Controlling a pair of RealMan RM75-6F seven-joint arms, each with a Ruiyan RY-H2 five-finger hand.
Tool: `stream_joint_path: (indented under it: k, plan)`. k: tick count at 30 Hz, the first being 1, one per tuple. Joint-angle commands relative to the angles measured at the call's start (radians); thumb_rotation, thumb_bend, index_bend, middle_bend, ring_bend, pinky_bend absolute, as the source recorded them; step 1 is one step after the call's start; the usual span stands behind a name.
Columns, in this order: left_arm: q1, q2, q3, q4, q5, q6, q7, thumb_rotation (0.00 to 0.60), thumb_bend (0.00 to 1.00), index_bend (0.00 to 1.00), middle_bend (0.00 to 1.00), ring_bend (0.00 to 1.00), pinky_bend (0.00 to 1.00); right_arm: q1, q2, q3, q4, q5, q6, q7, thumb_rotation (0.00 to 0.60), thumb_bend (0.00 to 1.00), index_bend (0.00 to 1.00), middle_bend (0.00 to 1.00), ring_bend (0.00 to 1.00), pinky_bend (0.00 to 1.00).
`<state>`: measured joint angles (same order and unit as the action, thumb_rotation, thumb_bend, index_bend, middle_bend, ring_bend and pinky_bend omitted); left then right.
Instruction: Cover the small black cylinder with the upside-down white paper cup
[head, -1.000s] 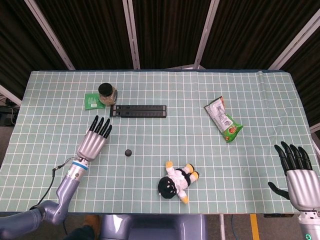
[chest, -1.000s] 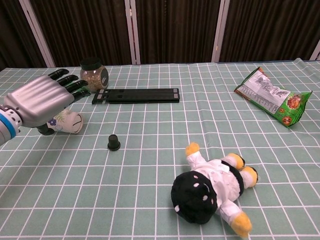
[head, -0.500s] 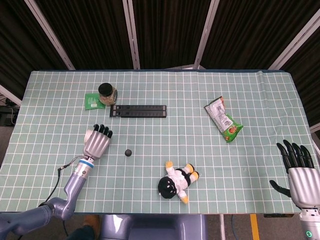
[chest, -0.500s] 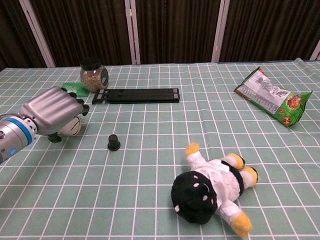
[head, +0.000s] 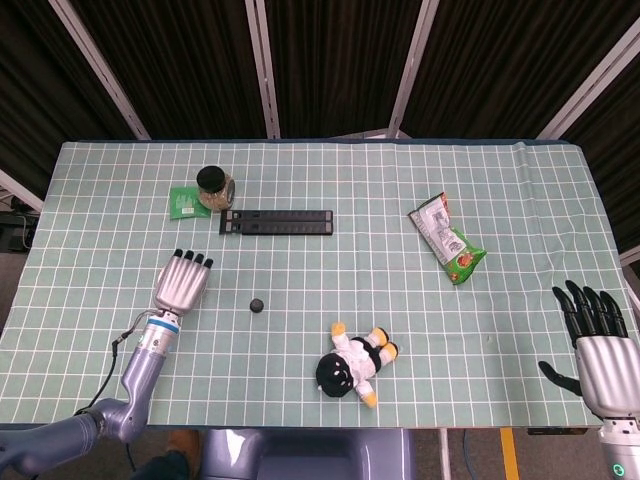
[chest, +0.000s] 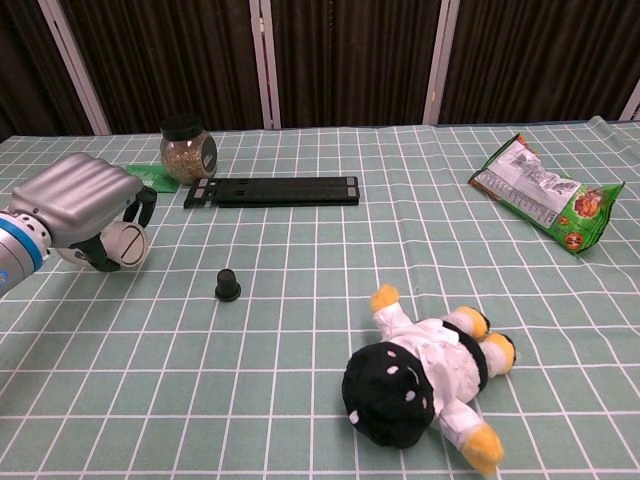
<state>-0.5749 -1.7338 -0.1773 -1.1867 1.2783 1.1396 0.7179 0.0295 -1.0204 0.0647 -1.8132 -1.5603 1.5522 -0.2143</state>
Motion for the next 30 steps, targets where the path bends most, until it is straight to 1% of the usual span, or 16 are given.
stream_joint_path:
  k: [1,2,5,6,10,14,16,21,25,30]
  plan:
    - [0.063,0.075,-0.088,-0.152,-0.063,0.004,-0.398,0.600,0.00,0.50,0.47,0.42,0.46,-0.001,0.000,-0.002,-0.001,-0.004,0.002,-0.001,0.600,0.00,0.00,0.00,0.00,0.00]
    - [0.072,0.085,-0.100,-0.166,-0.069,-0.001,-0.471,0.600,0.00,0.50,0.47,0.42,0.46,-0.001,0.000,-0.003,-0.002,-0.006,0.002,-0.001,0.600,0.00,0.00,0.00,0.00,0.00]
    - [0.113,0.117,-0.168,-0.224,-0.116,-0.043,-0.819,0.600,0.00,0.49,0.47,0.42,0.46,-0.001,-0.001,-0.006,-0.004,-0.012,0.003,-0.004,0.600,0.00,0.00,0.00,0.00,0.00]
    - [0.123,0.132,-0.178,-0.231,-0.118,-0.069,-0.925,0.600,0.00,0.49,0.47,0.42,0.46,-0.001,-0.002,-0.007,-0.004,-0.014,0.002,-0.006,0.600,0.00,0.00,0.00,0.00,0.00]
    - [0.139,0.157,-0.186,-0.223,-0.074,-0.120,-1.191,0.600,0.00,0.48,0.47,0.42,0.45,0.002,-0.006,-0.008,-0.006,-0.015,-0.002,-0.014,0.600,0.00,0.00,0.00,0.00,0.00]
    - [0.140,0.142,-0.177,-0.209,-0.017,-0.133,-1.391,0.600,0.00,0.48,0.47,0.42,0.45,0.006,-0.010,-0.007,-0.007,-0.009,-0.011,-0.024,0.600,0.00,0.00,0.00,0.00,0.00]
    - [0.133,0.125,-0.167,-0.192,0.015,-0.127,-1.445,0.600,0.00,0.48,0.47,0.42,0.45,0.008,-0.012,-0.005,-0.007,-0.005,-0.015,-0.028,0.600,0.00,0.00,0.00,0.00,0.00]
    - [0.105,0.071,-0.141,-0.144,0.053,-0.123,-1.482,0.600,0.00,0.48,0.47,0.42,0.45,0.009,-0.013,0.000,-0.002,0.011,-0.018,-0.027,0.600,0.00,0.00,0.00,0.00,0.00]
    - [0.087,0.036,-0.122,-0.125,0.061,-0.130,-1.485,0.600,0.00,0.49,0.47,0.42,0.45,0.010,-0.011,0.003,0.003,0.021,-0.021,-0.020,0.600,0.00,0.00,0.00,0.00,0.00]
    - [0.060,-0.022,-0.104,-0.081,0.063,-0.137,-1.455,0.600,0.00,0.48,0.47,0.41,0.45,0.010,-0.008,0.003,0.006,0.025,-0.021,-0.012,0.600,0.00,0.00,0.00,0.00,0.00]
